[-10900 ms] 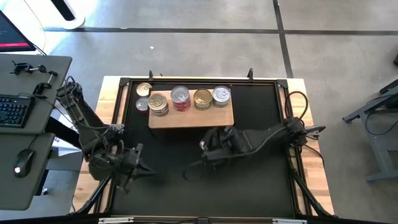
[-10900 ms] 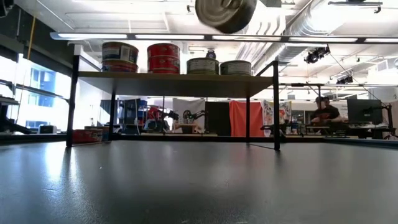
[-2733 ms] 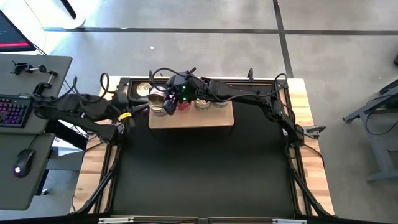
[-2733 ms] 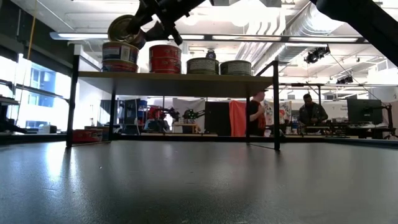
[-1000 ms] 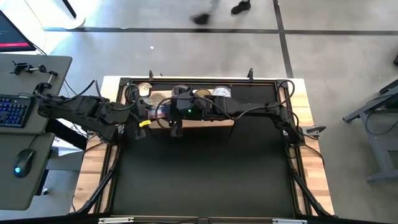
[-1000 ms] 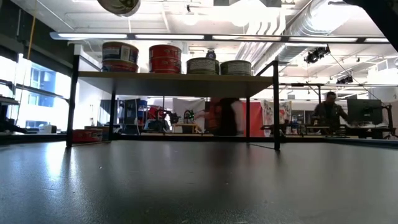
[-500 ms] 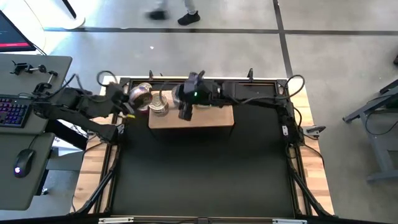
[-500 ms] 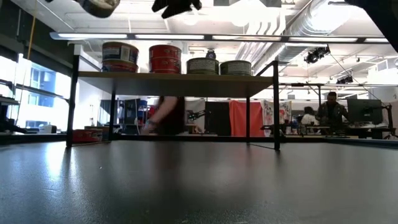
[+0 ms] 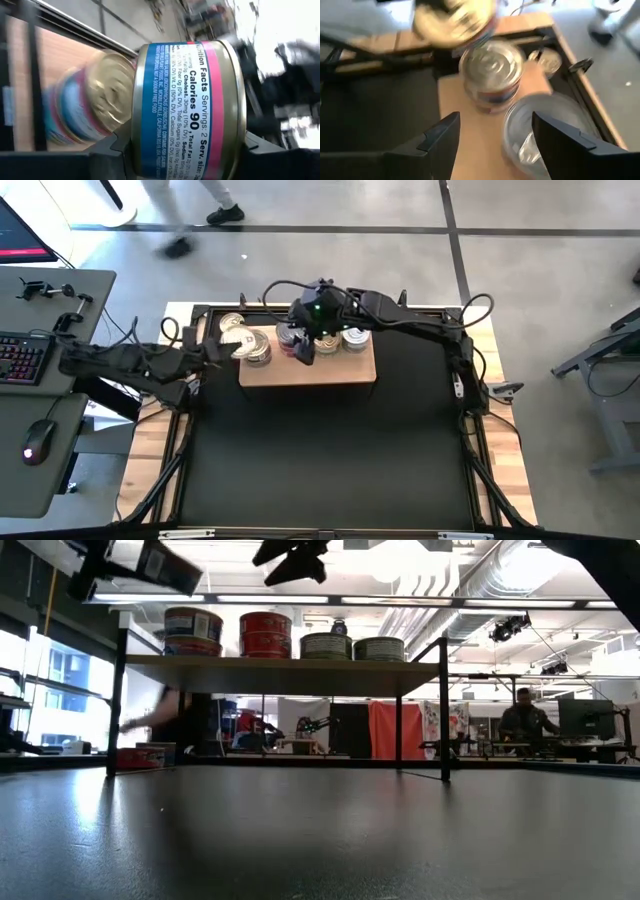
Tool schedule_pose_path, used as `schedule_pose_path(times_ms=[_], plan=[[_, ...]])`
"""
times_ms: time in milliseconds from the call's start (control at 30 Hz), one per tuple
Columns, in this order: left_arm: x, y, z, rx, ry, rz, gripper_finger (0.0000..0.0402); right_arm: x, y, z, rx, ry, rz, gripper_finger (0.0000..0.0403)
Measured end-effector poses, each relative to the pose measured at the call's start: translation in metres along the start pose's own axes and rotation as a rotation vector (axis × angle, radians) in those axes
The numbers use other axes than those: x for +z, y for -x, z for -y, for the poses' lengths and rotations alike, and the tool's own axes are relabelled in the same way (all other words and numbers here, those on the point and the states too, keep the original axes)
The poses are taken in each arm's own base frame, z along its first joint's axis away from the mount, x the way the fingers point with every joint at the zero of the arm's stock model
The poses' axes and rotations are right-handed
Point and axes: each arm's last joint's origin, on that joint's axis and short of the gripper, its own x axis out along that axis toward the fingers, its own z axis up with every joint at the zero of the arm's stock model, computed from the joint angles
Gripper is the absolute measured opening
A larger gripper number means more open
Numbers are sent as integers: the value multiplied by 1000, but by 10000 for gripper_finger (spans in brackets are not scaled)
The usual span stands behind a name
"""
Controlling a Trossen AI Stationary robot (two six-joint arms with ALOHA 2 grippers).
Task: Stack canned seafood by type on shelf
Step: Stack the right blue and red tuna can on top of the blue and red tuna cans on the shelf
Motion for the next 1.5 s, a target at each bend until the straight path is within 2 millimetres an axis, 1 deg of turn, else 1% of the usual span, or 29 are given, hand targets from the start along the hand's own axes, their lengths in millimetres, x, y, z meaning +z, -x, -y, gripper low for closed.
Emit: schedule_pose_path(times_ms=[100,167,267,367,500,567,667,933,1100,1267,1367,1500], plan=[[2,0,-8,40,43,51,170,-5,8,-4,13,19,-57,238],[4,0,-9,43,62,67,170,-6,16,-7,18,36,-76,238],[4,-1,-9,45,72,48,170,-4,35,-11,23,42,-72,238],[1,-5,-8,57,69,12,170,-2,46,-14,26,34,-65,238],[0,-12,-4,45,82,6,172,-2,54,-18,30,15,-59,238],[0,-13,-4,44,81,1,190,-2,56,-21,33,1,-58,238],[-1,-16,-5,62,78,-1,213,-2,55,-29,44,-4,-63,238],[0,-23,-3,73,72,9,209,-1,54,-49,4,28,-35,238],[-3,-28,-2,80,102,2,209,2,50,-53,13,13,-1,238],[-3,-29,-2,81,104,3,210,6,47,-53,16,-69,39,238],[-2,-28,-1,67,114,7,210,11,37,-53,24,-116,94,238],[-2,-28,-1,72,104,1,211,17,11,-53,38,-166,189,238]])
